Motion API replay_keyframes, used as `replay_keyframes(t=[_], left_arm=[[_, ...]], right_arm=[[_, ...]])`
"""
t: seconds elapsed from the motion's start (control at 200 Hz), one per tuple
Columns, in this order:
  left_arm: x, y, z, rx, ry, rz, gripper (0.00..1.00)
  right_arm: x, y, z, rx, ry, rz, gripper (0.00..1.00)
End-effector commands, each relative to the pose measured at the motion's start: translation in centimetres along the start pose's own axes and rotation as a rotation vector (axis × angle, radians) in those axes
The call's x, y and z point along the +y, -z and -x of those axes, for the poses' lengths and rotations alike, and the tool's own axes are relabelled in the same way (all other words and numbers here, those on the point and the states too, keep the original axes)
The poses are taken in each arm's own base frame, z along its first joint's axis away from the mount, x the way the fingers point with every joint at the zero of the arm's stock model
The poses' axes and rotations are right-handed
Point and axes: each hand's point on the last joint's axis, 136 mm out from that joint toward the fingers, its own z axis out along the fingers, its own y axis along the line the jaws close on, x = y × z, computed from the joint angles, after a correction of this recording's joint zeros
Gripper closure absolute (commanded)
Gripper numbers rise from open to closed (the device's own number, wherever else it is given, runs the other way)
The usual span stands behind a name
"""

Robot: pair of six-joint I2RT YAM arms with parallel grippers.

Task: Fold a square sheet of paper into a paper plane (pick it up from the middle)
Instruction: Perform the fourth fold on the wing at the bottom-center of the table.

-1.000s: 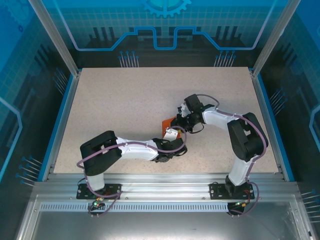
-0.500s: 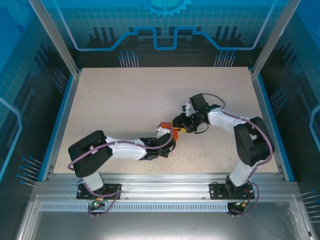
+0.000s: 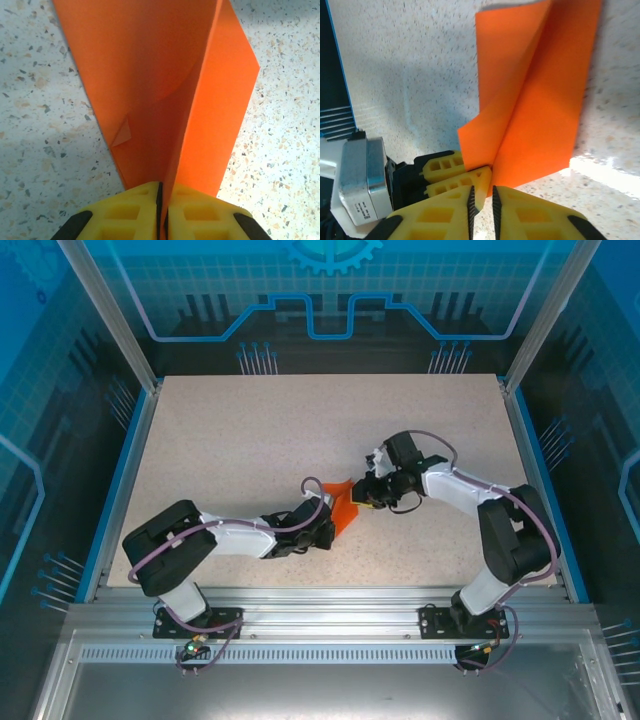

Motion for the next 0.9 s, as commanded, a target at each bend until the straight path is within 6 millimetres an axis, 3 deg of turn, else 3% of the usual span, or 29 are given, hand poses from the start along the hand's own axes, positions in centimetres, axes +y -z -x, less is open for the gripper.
replay_keyframes(t=[0.0, 0.235, 0.39, 0.895], left_arm=[[-0.2, 0.1, -1.4, 0.051, 0.042, -0.055, 0.87], [0.1, 0.1, -2.0, 0.065, 0.054, -0.057, 0.85], [0.2, 0.2, -2.1, 0.071, 0.051, -0.053, 0.8], [-1.2, 2.2, 0.1, 0.03, 0.032, -0.073, 0.66]], right_arm=[[1.5, -1.6, -0.6, 0.051, 0.033, 0.037, 0.84], [2.5, -4.3, -0.4, 0.106, 0.04, 0.066, 0.85], [1.7, -5.5, -0.3, 0.125, 0.024, 0.03, 0.85], [1.0, -5.8, -0.5, 0.142, 0.02, 0.009, 0.85]])
